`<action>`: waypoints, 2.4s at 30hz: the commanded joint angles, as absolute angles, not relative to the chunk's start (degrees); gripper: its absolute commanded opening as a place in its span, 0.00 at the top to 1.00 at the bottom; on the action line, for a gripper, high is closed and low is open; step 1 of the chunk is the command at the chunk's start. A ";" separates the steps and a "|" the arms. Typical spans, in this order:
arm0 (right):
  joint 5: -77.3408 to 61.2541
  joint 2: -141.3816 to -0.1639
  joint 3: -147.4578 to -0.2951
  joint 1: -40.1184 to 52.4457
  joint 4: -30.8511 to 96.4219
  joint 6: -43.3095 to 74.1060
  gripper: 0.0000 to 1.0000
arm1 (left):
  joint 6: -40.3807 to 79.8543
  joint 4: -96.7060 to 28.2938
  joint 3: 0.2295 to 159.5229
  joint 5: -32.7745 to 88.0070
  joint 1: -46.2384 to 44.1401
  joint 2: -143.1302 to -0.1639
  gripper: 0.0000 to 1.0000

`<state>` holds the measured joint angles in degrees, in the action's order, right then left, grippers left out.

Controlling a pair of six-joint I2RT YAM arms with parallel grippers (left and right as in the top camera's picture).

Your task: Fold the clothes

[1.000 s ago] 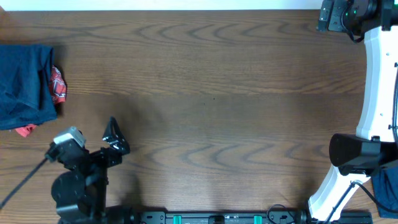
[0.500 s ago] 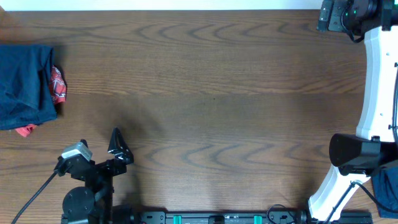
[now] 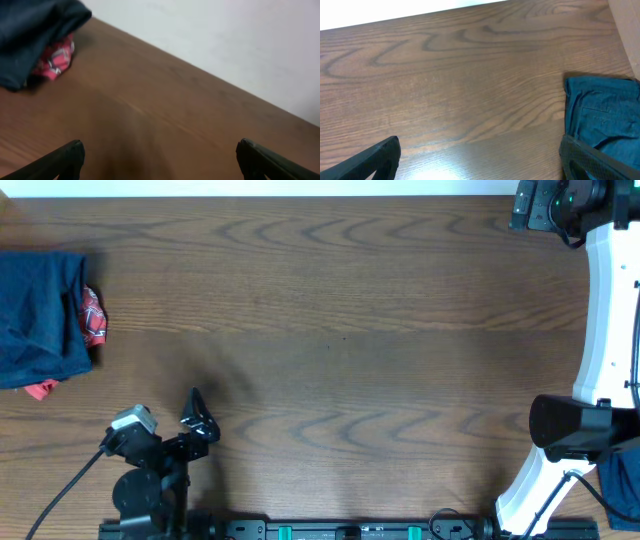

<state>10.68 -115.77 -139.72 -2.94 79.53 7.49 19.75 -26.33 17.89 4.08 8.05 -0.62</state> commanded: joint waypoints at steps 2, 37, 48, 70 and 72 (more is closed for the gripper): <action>10.63 -115.13 -139.83 -3.14 79.53 8.54 0.01 | 22.81 -26.02 15.11 3.60 8.34 -0.08 0.02; 10.63 -115.13 -139.83 -2.98 79.53 8.54 0.01 | 17.69 -23.38 6.96 2.31 8.34 -0.08 0.01; 10.66 -115.13 -139.83 -2.98 79.53 8.54 0.01 | 3.33 -23.88 6.92 2.33 8.34 -0.08 0.02; 10.66 -115.13 -139.83 -2.98 79.53 8.54 0.01 | -2.98 -30.79 8.36 1.89 8.34 -0.08 0.02; 10.66 -115.13 -139.83 -2.98 79.53 8.54 0.01 | -2.96 -27.90 7.88 1.91 8.34 -0.08 0.02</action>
<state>10.68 -115.77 -139.72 -2.94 79.55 7.49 -1.98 -29.69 8.97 2.59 8.05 -0.58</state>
